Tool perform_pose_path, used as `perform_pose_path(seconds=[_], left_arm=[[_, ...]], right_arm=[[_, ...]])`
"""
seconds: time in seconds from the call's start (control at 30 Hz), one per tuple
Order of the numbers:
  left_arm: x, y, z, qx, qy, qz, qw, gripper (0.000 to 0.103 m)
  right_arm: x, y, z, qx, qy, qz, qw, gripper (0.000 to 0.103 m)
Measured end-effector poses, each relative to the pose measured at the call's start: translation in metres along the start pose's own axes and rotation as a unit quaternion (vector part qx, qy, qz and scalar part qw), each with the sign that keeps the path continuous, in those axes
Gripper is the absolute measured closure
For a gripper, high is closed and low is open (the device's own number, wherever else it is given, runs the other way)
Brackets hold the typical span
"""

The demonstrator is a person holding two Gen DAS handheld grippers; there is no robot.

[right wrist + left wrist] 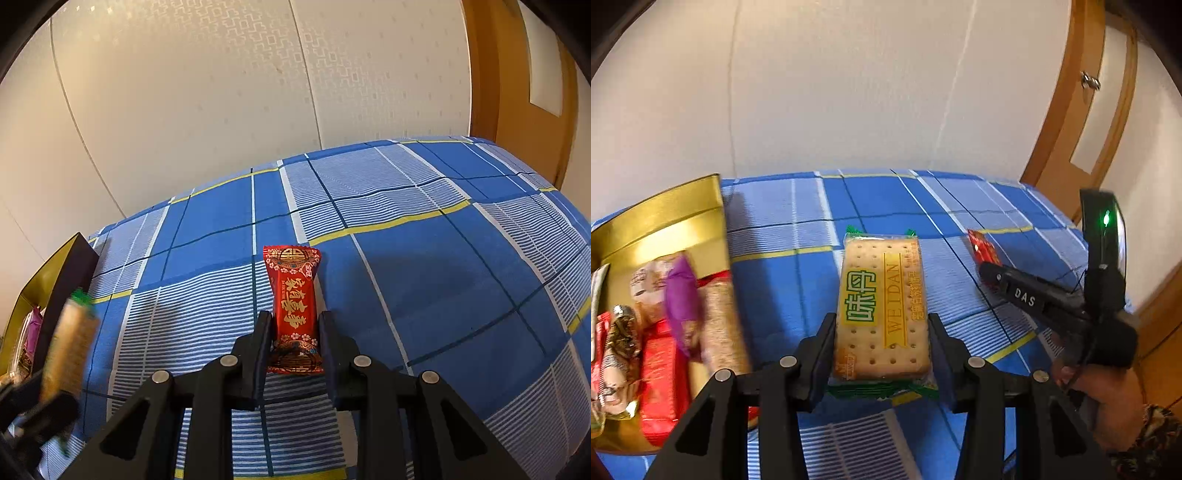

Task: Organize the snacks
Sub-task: 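Lift the cracker packet with the left gripper and lower it into the tray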

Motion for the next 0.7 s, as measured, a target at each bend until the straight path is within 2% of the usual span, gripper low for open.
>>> perform_pose_path(seconds=[0.37,0.53,0.7], left_arm=[[0.017,0.039,-0.064,0.029,0.073,0.035,0.9963,0.056],[0.022,0.049,-0.114,0.069,0.111,0.04,0.9906,0.055],[0.02,0.045,-0.168,0.117,0.152,0.02,0.9812,0.055]], right_arm=[[0.0,0.0,0.001,0.002,-0.002,0.001,1.0,0.077],[0.0,0.001,0.001,0.005,-0.002,0.004,1.0,0.078],[-0.001,0.002,-0.004,0.011,0.01,0.006,1.0,0.078]])
Point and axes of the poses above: each gripper's, at about its wrist camera, not at the fingertips, and y roughly against the way its jaws point, z to its right, x to its top, the point moved 4 cm from there along -y, roughly the way its jaws point, and after that the axes turned 4 degrees about x, right-handed, at the moved point
